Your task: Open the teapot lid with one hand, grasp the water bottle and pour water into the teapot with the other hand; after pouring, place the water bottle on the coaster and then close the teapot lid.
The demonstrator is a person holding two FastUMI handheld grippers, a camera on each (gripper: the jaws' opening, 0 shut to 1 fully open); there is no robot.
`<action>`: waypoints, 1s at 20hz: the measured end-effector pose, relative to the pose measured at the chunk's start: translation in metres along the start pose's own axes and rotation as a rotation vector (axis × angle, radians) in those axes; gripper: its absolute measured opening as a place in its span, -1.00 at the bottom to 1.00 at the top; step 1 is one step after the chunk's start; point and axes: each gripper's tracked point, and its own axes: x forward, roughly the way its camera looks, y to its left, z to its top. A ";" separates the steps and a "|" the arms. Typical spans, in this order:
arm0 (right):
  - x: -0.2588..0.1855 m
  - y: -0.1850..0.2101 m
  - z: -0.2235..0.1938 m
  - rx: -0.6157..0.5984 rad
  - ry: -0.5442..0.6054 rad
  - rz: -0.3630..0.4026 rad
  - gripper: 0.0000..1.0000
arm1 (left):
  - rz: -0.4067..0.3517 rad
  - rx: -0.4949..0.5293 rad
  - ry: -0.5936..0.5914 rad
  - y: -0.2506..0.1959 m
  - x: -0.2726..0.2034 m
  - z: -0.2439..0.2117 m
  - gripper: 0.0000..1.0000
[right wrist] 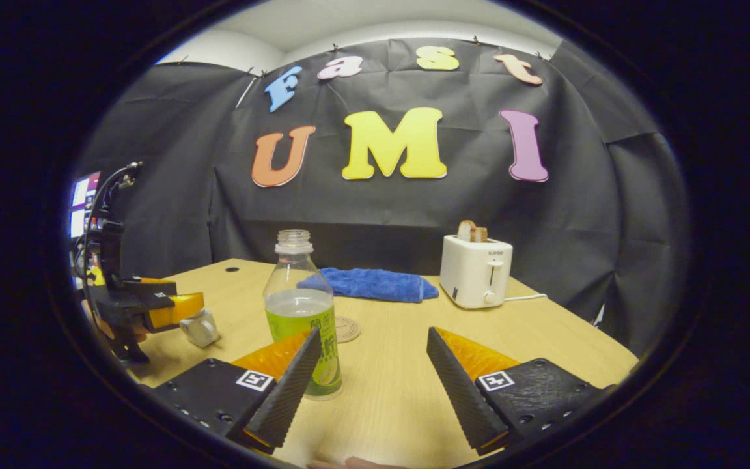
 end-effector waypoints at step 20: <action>-0.018 0.007 -0.008 0.024 -0.056 0.103 0.94 | 0.065 -0.019 -0.022 -0.005 0.012 0.005 -0.85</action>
